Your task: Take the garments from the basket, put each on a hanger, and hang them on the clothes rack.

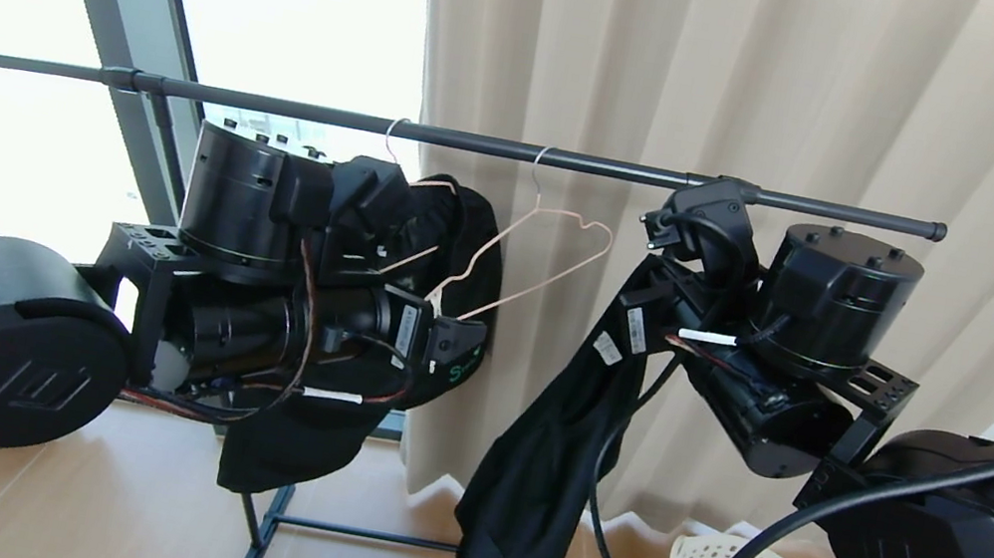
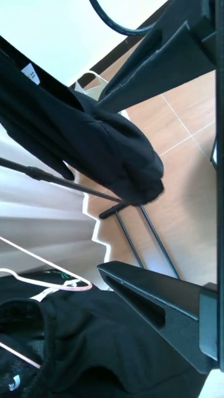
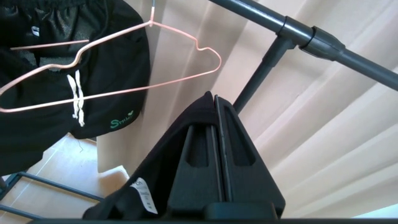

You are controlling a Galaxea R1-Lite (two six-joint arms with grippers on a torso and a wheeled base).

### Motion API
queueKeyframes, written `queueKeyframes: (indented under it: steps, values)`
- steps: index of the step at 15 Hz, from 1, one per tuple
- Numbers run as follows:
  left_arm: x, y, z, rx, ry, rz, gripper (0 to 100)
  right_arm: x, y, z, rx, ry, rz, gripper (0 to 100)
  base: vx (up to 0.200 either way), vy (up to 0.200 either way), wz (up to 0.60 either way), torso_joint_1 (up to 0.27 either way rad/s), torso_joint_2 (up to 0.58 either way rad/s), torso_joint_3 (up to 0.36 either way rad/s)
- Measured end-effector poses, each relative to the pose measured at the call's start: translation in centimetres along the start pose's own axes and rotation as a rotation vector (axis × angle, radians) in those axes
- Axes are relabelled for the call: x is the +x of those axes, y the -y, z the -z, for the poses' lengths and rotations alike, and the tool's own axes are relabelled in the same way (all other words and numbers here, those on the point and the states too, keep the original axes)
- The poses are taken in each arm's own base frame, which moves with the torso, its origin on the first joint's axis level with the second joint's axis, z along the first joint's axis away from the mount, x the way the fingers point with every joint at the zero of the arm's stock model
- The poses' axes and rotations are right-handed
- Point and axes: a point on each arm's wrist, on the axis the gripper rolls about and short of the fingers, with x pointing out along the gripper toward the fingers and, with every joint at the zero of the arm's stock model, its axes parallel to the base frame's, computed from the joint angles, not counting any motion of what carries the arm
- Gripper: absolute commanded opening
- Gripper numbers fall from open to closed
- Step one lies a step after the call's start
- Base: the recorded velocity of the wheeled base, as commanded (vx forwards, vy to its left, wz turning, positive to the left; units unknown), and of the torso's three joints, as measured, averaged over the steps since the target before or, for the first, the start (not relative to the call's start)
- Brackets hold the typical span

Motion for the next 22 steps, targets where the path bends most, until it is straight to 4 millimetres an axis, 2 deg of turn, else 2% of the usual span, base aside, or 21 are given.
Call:
queueKeyframes:
  steps: [4, 7, 11, 16, 22]
  values:
    - [0.2, -3.3, -0.7, 0.054, 0.063, 0.039, 100, 0.0, -0.1, 0.0, -0.003, -0.001, 0.001, 0, 0.0, 0.0, 0.0, 0.0, 0.0, 0.0]
    - [1.1, -4.2, -1.1, 0.126, 0.074, 0.019, 100, -0.2, 0.2, -0.2, -0.001, 0.005, 0.003, 0, 0.0, 0.0, 0.0, 0.0, 0.0, 0.0]
    - [4.6, -4.0, -2.7, 0.192, 0.108, 0.023, 100, -0.7, 0.5, -0.3, -0.035, 0.007, 0.002, 0, 0.0, 0.0, 0.0, 0.0, 0.0, 0.0]
    - [9.3, -3.8, -3.9, 0.195, 0.111, -0.005, 100, -0.6, 1.2, 0.0, -0.076, 0.0, 0.014, 0, 0.0, 0.0, 0.0, 0.0, 0.0, 0.0]
    - [15.0, -5.8, -3.4, 0.183, 0.105, -0.066, 100, -0.5, 1.2, -0.2, -0.074, 0.005, 0.014, 0, 0.0, 0.0, 0.0, 0.0, 0.0, 0.0]
